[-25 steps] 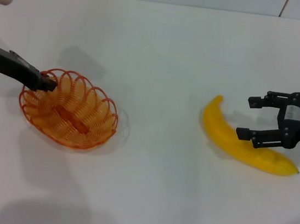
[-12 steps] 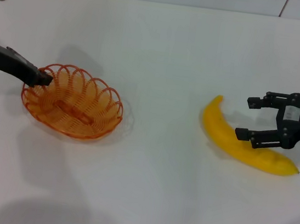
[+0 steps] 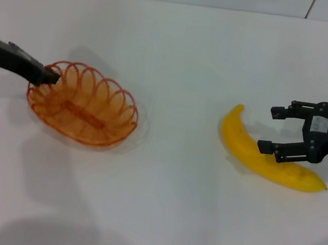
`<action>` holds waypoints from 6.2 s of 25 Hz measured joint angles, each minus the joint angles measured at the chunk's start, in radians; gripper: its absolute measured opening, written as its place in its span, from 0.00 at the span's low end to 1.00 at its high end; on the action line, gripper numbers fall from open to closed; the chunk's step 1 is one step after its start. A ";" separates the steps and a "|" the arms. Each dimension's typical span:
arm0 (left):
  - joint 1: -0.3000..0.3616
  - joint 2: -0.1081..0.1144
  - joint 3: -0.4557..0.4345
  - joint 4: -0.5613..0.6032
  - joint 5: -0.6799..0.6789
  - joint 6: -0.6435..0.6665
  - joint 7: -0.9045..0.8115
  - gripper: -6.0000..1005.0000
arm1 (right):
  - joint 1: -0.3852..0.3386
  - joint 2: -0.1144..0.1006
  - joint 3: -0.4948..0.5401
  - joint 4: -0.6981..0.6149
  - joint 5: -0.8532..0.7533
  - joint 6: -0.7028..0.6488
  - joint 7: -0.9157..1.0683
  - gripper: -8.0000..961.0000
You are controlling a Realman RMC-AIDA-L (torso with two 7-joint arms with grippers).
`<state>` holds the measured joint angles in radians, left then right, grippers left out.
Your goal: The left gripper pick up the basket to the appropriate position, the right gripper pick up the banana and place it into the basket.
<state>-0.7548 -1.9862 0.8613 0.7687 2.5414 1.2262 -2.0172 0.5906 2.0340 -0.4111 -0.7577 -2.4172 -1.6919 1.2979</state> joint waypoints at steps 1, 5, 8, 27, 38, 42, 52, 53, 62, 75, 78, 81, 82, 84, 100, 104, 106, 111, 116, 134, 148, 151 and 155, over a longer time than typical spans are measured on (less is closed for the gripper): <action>0.000 -0.002 0.000 0.005 -0.006 -0.001 0.000 0.11 | 0.000 0.000 0.000 0.000 0.000 0.000 0.000 0.93; 0.000 -0.002 0.001 0.013 -0.055 -0.001 0.010 0.10 | 0.000 0.000 0.000 0.000 -0.001 0.000 0.000 0.93; 0.001 -0.001 0.007 0.028 -0.087 -0.001 0.021 0.10 | 0.000 0.000 0.000 0.000 0.001 0.000 0.000 0.93; 0.014 -0.005 -0.001 0.003 -0.281 -0.055 0.102 0.09 | 0.008 0.000 0.000 0.002 -0.002 0.000 0.000 0.93; 0.013 -0.025 -0.001 -0.089 -0.344 -0.112 0.136 0.09 | 0.017 -0.001 -0.014 0.024 -0.005 0.002 -0.004 0.93; 0.022 -0.027 -0.001 -0.117 -0.405 -0.131 0.163 0.09 | 0.017 -0.001 -0.014 0.025 -0.005 0.003 -0.004 0.93; 0.026 -0.029 -0.004 -0.194 -0.473 -0.184 0.213 0.09 | 0.020 -0.002 -0.016 0.026 -0.005 0.003 -0.006 0.93; 0.026 -0.029 -0.004 -0.196 -0.473 -0.184 0.213 0.09 | 0.020 -0.002 -0.018 0.026 -0.005 0.003 -0.006 0.93; 0.026 -0.030 -0.004 -0.238 -0.475 -0.190 0.213 0.09 | 0.023 0.000 -0.023 0.026 -0.005 0.003 -0.003 0.93; 0.033 -0.036 -0.002 -0.254 -0.475 -0.218 0.223 0.09 | 0.026 0.001 -0.023 0.029 -0.005 0.003 -0.002 0.93; 0.031 -0.040 0.002 -0.265 -0.475 -0.226 0.244 0.09 | 0.026 0.001 -0.023 0.029 -0.005 0.003 -0.002 0.93; 0.030 -0.041 0.000 -0.266 -0.475 -0.227 0.257 0.09 | 0.027 0.001 -0.023 0.035 -0.005 0.003 -0.002 0.93; 0.030 -0.041 -0.001 -0.267 -0.475 -0.227 0.258 0.09 | 0.028 0.000 -0.023 0.038 -0.005 0.003 -0.002 0.93; 0.030 -0.042 -0.002 -0.267 -0.476 -0.227 0.258 0.09 | 0.028 -0.001 -0.023 0.041 -0.005 0.003 -0.003 0.93; 0.034 -0.042 -0.003 -0.267 -0.477 -0.226 0.258 0.14 | 0.031 -0.002 -0.023 0.041 -0.005 0.003 -0.004 0.93; 0.034 -0.042 -0.004 -0.267 -0.477 -0.230 0.255 0.20 | 0.031 -0.002 -0.023 0.041 -0.005 0.003 -0.003 0.93; 0.034 -0.042 -0.004 -0.267 -0.477 -0.230 0.257 0.23 | 0.031 -0.002 -0.023 0.041 -0.005 0.003 -0.003 0.93; 0.034 -0.043 -0.004 -0.267 -0.477 -0.231 0.258 0.31 | 0.031 -0.002 -0.023 0.041 -0.005 0.003 -0.004 0.93; 0.034 -0.043 -0.003 -0.267 -0.477 -0.231 0.260 0.41 | 0.031 -0.002 -0.023 0.041 -0.005 0.003 -0.004 0.93; 0.054 -0.043 -0.002 -0.221 -0.477 -0.228 0.318 0.72 | 0.026 0.000 -0.023 0.041 -0.002 0.003 -0.001 0.93; 0.125 -0.048 0.010 -0.177 -0.621 -0.223 0.540 0.71 | 0.023 0.000 -0.023 0.041 0.002 0.003 -0.004 0.93; 0.142 -0.051 0.010 -0.177 -0.663 -0.218 0.612 0.71 | 0.023 0.001 -0.023 0.041 0.002 0.003 -0.005 0.93; 0.183 -0.052 0.010 -0.179 -0.745 -0.163 0.725 0.71 | 0.027 0.002 -0.023 0.050 0.003 0.003 -0.011 0.93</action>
<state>-0.5718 -2.0381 0.8713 0.5895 1.7965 1.0636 -1.2917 0.6171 2.0361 -0.4341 -0.7077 -2.4142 -1.6889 1.2873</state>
